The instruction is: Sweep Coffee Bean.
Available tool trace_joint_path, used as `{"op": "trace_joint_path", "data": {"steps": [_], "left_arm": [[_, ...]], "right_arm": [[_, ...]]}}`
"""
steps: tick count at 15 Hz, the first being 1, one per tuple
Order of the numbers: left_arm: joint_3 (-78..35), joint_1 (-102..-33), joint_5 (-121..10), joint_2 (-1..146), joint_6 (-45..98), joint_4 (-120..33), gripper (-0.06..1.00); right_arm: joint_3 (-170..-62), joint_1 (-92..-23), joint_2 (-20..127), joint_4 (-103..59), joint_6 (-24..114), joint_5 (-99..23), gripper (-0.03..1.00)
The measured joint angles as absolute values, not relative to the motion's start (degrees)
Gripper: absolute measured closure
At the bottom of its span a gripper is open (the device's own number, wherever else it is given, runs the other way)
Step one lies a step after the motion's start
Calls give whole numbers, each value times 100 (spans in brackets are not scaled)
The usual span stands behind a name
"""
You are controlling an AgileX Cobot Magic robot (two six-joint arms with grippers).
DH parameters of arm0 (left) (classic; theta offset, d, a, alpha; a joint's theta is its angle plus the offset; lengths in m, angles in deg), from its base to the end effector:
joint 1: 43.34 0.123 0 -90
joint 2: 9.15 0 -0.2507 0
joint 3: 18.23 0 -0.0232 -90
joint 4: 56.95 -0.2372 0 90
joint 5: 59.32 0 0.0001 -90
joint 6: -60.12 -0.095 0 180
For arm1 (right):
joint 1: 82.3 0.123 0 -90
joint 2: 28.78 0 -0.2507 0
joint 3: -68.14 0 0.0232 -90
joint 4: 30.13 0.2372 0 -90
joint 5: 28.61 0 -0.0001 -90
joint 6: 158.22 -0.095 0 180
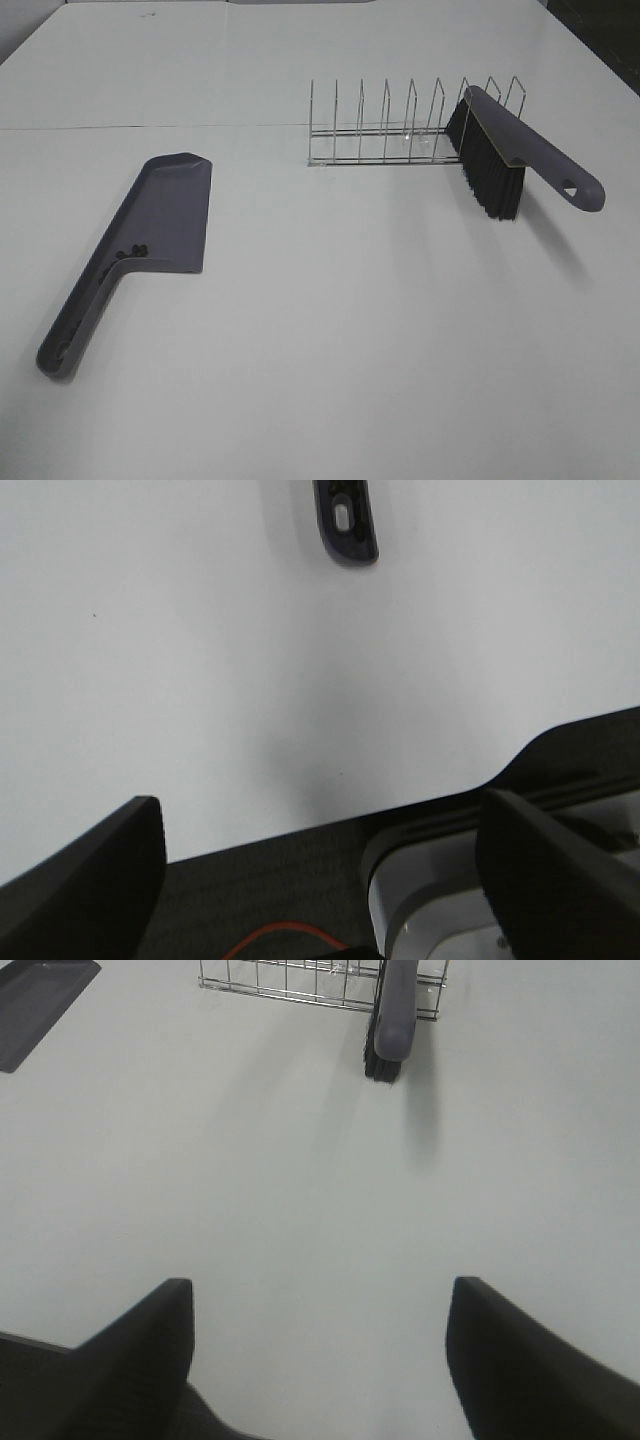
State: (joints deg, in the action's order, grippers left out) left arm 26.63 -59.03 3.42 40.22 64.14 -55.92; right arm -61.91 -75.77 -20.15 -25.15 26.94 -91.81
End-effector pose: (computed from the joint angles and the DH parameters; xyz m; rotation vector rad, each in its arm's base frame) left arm 0.1075 -0.0318 0.2315 0.2724 2.7325 -0.1196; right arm 0.0220 0.0099 0.2542 -0.2206 2.1129 0.1198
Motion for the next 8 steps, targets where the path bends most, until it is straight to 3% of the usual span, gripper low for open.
{"op": "trace_joint_path", "data": {"steps": [4, 8], "left_arm": [[2778, -5903, 244, 1415, 6408, -5598, 17], [2778, -5903, 244, 57, 6391, -5609, 18]], "right_arm": [[-6191, -7577, -2015, -2515, 2694, -9181, 29], [-6191, -7577, -2015, -2515, 2694, -9181, 29]]}}
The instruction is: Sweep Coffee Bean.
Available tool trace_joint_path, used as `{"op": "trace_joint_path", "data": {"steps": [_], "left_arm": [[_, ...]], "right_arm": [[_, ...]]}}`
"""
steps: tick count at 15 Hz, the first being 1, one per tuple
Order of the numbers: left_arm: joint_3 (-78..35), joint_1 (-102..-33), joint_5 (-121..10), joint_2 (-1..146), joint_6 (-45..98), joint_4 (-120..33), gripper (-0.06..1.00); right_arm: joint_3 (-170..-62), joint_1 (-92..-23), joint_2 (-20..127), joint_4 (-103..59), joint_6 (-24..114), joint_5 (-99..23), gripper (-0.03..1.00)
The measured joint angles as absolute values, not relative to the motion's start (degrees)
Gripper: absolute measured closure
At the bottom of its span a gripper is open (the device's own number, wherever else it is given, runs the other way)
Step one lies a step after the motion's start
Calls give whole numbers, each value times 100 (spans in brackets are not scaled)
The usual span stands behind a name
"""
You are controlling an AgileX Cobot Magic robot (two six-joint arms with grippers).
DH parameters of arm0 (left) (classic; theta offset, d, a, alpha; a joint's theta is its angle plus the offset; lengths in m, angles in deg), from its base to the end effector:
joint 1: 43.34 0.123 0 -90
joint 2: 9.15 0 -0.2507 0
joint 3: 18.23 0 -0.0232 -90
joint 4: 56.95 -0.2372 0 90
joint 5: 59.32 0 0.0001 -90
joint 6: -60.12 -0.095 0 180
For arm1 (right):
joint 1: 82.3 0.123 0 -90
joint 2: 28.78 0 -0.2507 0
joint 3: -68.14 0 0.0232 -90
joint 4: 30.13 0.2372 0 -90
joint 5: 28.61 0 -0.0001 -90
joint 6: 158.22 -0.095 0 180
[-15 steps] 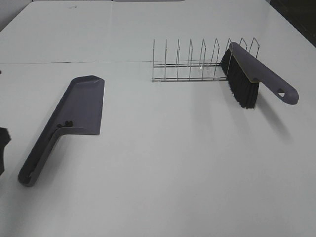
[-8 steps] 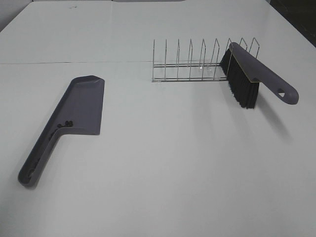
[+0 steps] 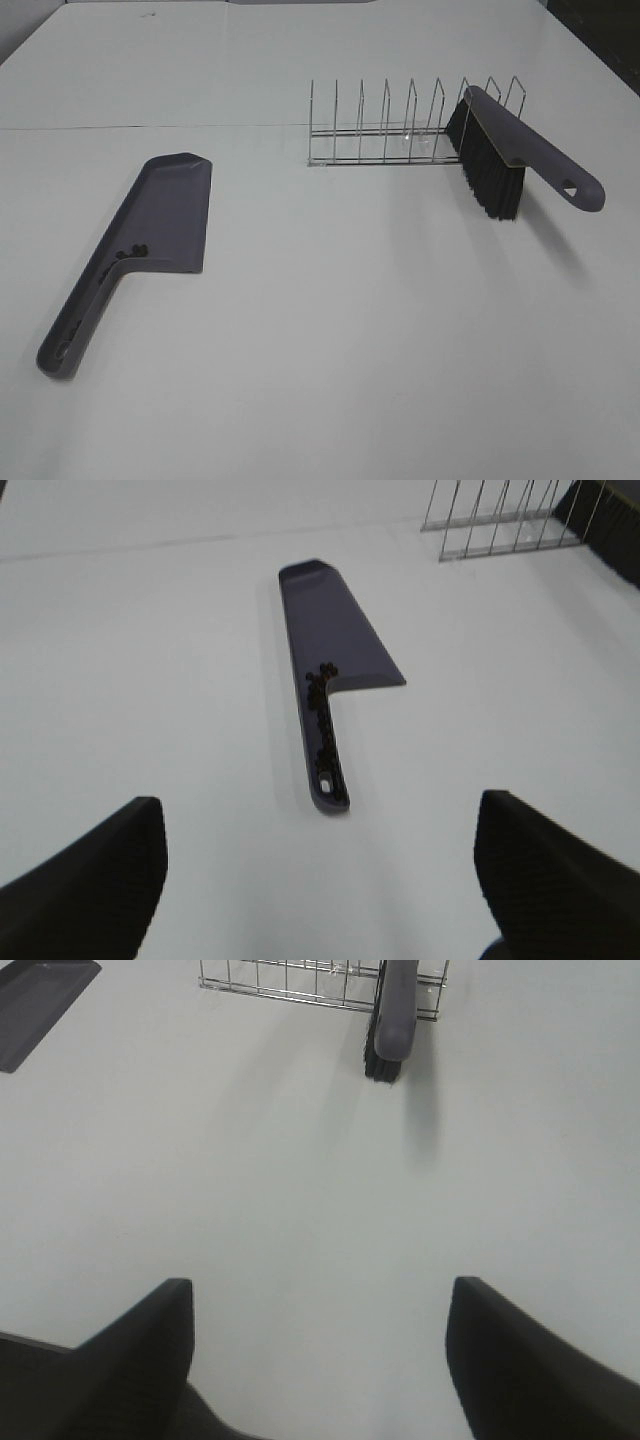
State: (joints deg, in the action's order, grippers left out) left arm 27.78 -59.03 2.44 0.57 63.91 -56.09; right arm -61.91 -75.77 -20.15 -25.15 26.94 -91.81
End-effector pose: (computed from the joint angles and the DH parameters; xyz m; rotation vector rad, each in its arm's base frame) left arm 0.0190 -0.0066 0.2741 0.2143 2.0471 -0.2291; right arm 0.0220 0.0099 0.2542 -0.2206 2.1129 0.1198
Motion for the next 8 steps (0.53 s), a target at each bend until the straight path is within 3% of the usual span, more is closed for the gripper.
{"op": "trace_joint_path", "data": {"steps": [8], "left_arm": [[2812, -5903, 239, -57, 6184, -5563, 18]], "right_arm": [[-6191, -7577, -2015, -2492, 2694, -9181, 29]]}}
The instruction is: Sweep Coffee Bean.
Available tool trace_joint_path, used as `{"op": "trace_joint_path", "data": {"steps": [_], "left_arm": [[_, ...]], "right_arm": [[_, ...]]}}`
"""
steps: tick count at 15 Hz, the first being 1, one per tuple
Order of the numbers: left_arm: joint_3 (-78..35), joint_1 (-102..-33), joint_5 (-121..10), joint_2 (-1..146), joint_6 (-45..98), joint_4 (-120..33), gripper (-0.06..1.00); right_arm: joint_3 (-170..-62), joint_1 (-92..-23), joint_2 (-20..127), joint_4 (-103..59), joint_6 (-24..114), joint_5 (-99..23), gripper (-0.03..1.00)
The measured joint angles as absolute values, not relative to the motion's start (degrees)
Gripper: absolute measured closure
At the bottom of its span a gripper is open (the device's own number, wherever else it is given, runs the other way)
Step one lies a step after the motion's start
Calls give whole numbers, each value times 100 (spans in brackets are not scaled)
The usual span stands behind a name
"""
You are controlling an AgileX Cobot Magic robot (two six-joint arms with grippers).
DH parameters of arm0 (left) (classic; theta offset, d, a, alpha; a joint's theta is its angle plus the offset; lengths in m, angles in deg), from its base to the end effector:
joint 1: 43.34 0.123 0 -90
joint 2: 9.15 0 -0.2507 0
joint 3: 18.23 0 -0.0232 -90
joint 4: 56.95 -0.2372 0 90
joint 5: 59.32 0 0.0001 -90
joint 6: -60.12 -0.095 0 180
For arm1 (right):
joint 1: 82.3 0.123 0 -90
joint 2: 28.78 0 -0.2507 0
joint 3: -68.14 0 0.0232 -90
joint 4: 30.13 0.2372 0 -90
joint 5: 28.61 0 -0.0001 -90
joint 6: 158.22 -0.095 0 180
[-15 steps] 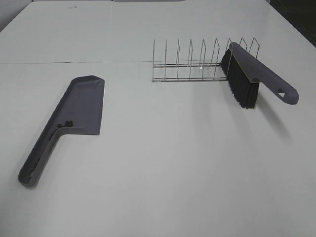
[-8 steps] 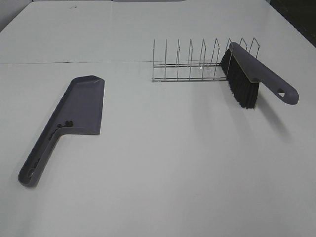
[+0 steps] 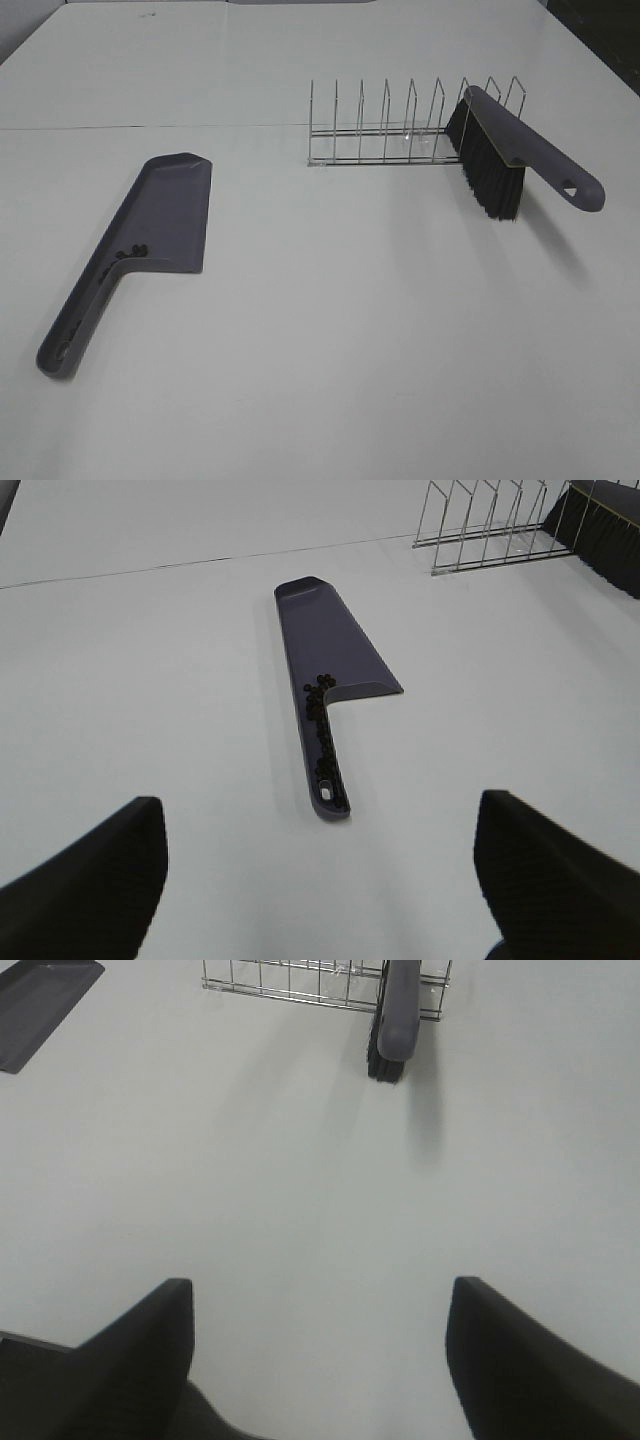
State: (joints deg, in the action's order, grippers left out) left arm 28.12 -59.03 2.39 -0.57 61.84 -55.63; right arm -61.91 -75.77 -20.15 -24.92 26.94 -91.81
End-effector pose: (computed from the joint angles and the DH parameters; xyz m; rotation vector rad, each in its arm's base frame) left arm 0.0166 -0.0067 0.2730 0.2500 2.0271 -0.2181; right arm 0.0220 0.0103 0.2543 -0.2208 2.1128 0.1247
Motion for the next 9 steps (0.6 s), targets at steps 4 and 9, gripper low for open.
{"op": "trace_joint_path", "data": {"steps": [4, 9], "left_arm": [[2812, -5422, 239, -57, 6156, -5563, 18], [2812, -4334, 239, -69, 6156, -5535, 18]], "right_arm": [[-6191, -7577, -2015, -2492, 2694, -9181, 29], [-6191, -7577, -2015, -2492, 2694, -9181, 29]]}}
